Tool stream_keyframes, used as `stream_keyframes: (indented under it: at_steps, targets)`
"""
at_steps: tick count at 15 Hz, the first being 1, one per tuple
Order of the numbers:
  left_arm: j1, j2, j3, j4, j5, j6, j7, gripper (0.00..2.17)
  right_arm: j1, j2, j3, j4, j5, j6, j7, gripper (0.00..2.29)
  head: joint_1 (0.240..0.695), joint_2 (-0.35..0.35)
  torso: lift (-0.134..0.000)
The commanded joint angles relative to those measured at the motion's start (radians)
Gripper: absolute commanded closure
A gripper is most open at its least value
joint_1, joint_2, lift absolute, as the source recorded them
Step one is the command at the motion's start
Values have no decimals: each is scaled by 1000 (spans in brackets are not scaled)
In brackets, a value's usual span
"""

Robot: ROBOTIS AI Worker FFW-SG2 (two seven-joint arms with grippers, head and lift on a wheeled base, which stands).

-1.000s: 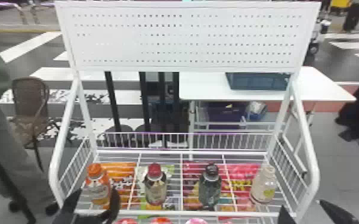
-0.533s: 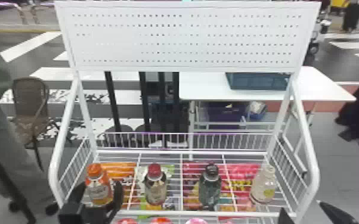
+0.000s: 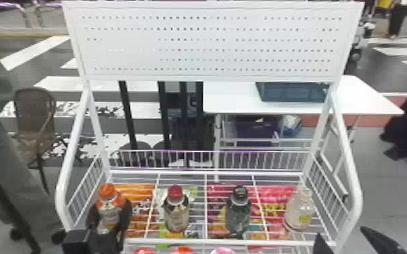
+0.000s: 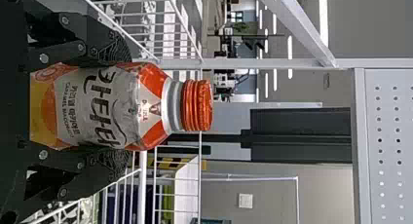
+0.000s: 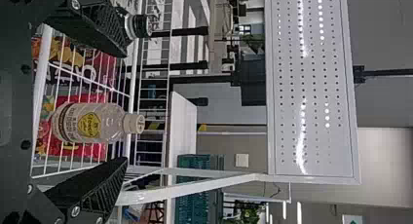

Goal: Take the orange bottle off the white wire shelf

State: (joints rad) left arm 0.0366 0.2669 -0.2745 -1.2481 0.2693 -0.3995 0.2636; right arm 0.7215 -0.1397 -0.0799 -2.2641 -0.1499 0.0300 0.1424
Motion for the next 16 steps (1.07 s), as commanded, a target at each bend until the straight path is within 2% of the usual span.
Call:
stream_keyframes:
  at_steps: [1,3,6,10,13,16]
  targets:
    - [9,0,0,-22,-2,0,3,647,-2,-1,0,0,0,0,0,144,499,0,0]
    - [49,8,5,-106,-5,12,8,647,-7,0,2,3,0,0,0,144,499,0,0]
    - [166,29,37,-340,-22,64,25,647,-16,0,6,6,1,0,-1,144,499,0,0]
    - [301,58,104,-608,-36,261,25,643,-28,0,9,14,1,3,-1,144,499,0,0]
    - [407,61,150,-784,-68,377,25,643,-33,0,11,17,1,3,-1,144,499,0,0]
    - [528,49,192,-932,-96,408,6,643,-37,-6,9,21,-4,3,-1,144,499,0,0]
